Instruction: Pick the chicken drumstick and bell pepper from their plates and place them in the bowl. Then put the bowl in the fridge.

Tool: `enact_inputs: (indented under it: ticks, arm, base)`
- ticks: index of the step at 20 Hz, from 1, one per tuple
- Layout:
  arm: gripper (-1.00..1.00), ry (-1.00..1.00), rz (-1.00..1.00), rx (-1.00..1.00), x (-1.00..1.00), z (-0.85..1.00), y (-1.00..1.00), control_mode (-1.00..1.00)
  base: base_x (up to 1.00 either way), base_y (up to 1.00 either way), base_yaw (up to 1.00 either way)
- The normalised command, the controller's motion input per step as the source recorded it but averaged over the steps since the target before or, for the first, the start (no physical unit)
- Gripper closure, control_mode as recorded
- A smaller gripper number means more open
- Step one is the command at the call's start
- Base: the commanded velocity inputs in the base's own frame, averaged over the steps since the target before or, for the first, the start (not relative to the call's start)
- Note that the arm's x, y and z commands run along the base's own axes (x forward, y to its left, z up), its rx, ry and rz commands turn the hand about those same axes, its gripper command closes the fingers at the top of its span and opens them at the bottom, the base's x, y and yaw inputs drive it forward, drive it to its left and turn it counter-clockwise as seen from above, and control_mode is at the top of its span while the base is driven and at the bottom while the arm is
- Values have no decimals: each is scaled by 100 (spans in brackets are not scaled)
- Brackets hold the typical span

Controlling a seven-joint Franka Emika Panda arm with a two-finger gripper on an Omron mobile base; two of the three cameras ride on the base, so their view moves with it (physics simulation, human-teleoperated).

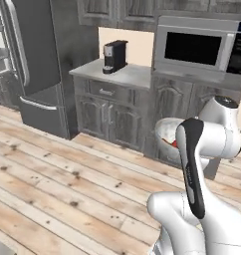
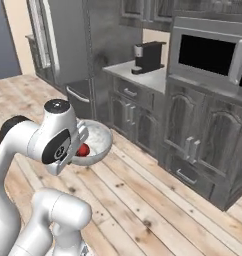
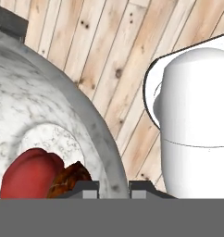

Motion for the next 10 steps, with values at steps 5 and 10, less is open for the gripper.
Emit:
enact_inputs:
  ticks: [5, 10]
  arm:
    - [100, 0, 0, 0, 0, 0, 0, 100]
    - [100, 0, 0, 0, 0, 0, 0, 100]
  base:
    - [69, 0, 54]
    - [74, 0, 49]
